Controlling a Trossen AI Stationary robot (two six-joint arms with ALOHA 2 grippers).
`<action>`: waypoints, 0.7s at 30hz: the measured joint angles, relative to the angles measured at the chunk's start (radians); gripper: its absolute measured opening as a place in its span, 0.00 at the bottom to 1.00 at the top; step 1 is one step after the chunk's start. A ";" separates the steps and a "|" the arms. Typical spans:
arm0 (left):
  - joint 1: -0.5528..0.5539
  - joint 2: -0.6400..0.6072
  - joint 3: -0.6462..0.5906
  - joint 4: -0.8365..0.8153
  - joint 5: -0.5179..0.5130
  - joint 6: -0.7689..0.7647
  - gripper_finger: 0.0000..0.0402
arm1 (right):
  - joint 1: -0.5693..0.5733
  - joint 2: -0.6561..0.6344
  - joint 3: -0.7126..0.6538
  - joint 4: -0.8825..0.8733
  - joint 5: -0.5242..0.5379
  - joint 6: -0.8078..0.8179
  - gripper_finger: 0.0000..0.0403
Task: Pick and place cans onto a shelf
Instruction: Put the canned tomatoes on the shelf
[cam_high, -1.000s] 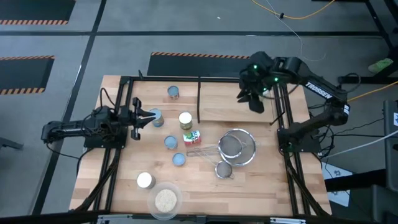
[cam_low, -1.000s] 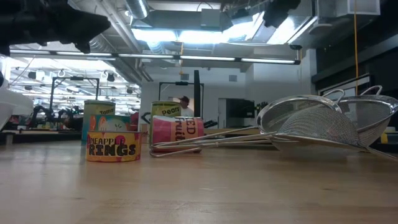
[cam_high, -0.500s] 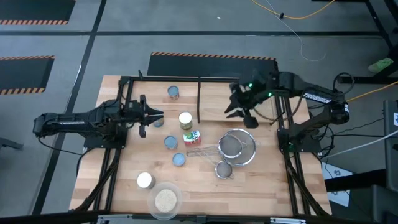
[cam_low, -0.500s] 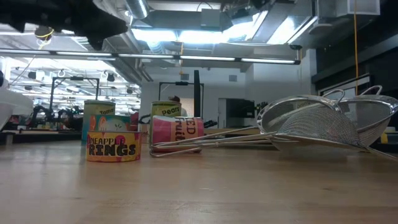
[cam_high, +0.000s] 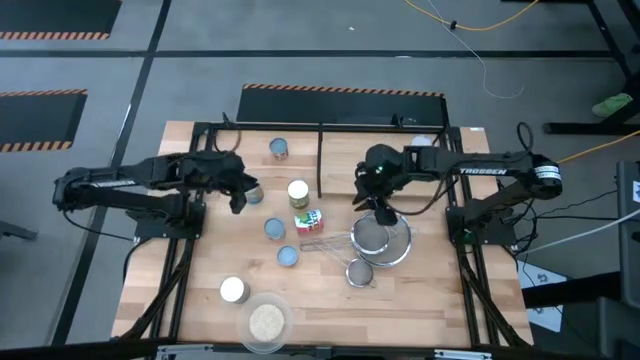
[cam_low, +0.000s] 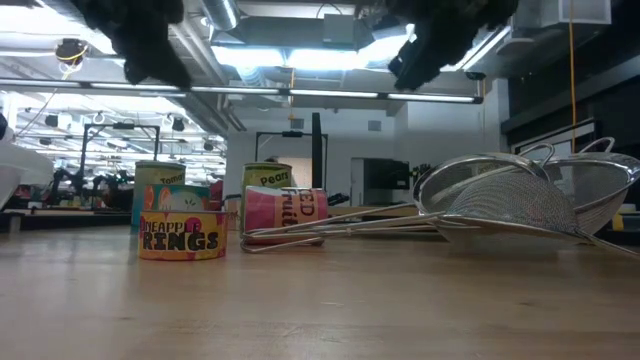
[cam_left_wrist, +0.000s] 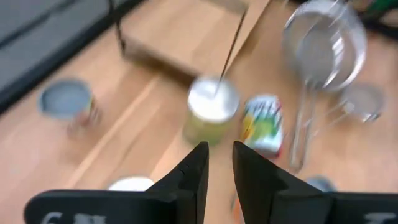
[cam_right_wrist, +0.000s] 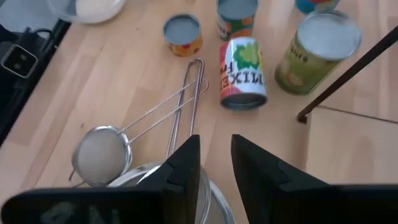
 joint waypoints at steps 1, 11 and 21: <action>0.000 0.021 0.013 -0.034 -0.002 -0.011 0.17 | 0.000 0.000 -0.015 0.021 0.000 0.000 0.24; 0.000 0.213 0.037 -0.183 0.005 0.043 0.17 | 0.000 0.000 -0.088 0.075 -0.001 0.000 0.24; 0.000 0.299 0.037 -0.193 0.005 0.117 0.17 | 0.000 0.000 -0.088 0.088 -0.003 0.000 0.24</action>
